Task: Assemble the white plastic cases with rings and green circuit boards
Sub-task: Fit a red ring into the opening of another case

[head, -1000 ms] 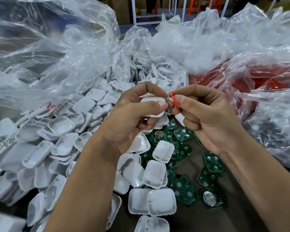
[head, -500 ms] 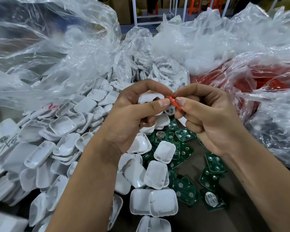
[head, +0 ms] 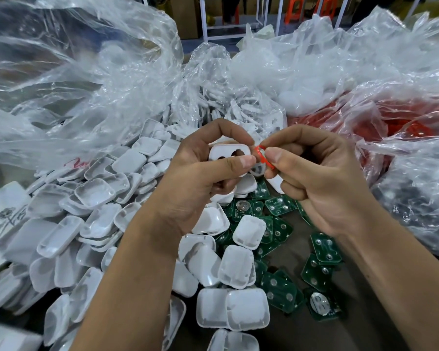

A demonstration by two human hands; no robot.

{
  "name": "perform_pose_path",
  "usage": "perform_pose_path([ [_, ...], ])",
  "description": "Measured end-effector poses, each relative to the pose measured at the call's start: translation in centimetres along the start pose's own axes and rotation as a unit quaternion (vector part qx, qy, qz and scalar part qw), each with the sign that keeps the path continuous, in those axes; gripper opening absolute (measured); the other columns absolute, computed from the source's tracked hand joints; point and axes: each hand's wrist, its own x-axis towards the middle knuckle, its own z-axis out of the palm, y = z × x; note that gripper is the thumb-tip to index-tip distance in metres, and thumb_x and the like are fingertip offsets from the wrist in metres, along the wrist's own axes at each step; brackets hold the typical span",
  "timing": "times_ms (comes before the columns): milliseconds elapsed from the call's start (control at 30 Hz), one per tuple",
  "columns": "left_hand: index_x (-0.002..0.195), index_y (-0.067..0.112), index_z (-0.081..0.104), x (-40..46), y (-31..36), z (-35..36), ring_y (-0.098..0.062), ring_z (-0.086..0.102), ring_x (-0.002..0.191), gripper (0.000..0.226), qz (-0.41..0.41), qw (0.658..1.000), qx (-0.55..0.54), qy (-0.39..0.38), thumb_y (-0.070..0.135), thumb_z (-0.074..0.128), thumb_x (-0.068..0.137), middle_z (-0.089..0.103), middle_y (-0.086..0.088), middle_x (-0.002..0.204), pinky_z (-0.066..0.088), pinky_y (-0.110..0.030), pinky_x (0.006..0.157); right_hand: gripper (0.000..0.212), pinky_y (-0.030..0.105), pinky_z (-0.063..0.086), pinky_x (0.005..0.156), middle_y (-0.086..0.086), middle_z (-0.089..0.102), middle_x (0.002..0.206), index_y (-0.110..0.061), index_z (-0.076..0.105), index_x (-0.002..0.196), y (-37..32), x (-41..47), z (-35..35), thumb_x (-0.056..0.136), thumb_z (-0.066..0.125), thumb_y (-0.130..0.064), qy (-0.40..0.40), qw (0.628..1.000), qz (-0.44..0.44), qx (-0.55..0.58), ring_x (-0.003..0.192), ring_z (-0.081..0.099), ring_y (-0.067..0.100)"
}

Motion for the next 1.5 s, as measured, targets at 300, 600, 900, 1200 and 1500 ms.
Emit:
perform_pose_path([
  [300,0.107,0.013,0.075,0.0,-0.4,-0.4,-0.023,0.065,0.085,0.034,-0.061,0.998,0.034,0.007,-0.006,0.075,0.078,0.069,-0.015,0.088,0.054,-0.027,0.074,0.010,0.022,0.022,0.042,0.007,0.072,0.072,-0.017,0.080,0.097,0.5,0.6,-1.5,0.087,0.078,-0.019,0.019,0.998,-0.014,-0.054,0.042,0.033,0.010],
  [600,0.105,0.005,0.049,0.4,-0.7,0.2,-0.014,0.043,0.048,0.021,-0.157,0.985,0.052,0.055,-0.013,0.043,0.098,0.068,-0.025,0.087,0.023,-0.025,0.050,0.007,0.014,0.042,0.057,-0.017,0.069,0.081,-0.022,0.078,0.093,0.0,0.1,-0.8,0.091,0.080,-0.016,-0.001,0.895,-0.163,-0.415,0.063,0.059,0.009],
  [900,0.096,0.003,0.063,0.3,-0.8,-0.1,-0.013,0.054,0.051,0.019,-0.153,0.987,0.043,-0.005,0.009,0.049,0.106,0.066,-0.016,0.082,0.039,-0.017,0.043,0.006,0.010,0.042,0.068,-0.012,0.067,0.086,-0.014,0.080,0.094,0.5,0.2,-0.5,0.089,0.082,-0.013,-0.040,0.859,-0.156,-0.485,0.074,0.060,-0.008],
  [1200,0.105,0.015,0.065,0.3,-0.9,1.0,-0.019,0.063,0.059,0.023,-0.131,0.991,0.001,0.021,0.031,0.070,0.090,0.069,-0.012,0.082,0.052,-0.022,0.049,0.008,0.008,0.044,0.061,-0.012,0.075,0.075,-0.026,0.079,0.086,0.8,0.3,-0.4,0.094,0.079,-0.023,0.037,0.938,-0.032,-0.344,0.064,0.064,-0.002],
  [1500,0.103,-0.001,0.062,0.6,-0.9,1.5,-0.029,0.076,0.068,0.019,-0.124,0.982,-0.069,0.123,0.017,0.065,0.100,0.075,-0.016,0.083,0.058,-0.021,0.052,0.013,0.008,0.047,0.066,-0.013,0.074,0.080,-0.023,0.076,0.088,1.3,0.7,-1.4,0.094,0.075,-0.012,0.121,0.918,-0.056,-0.374,0.073,0.068,0.001],
])
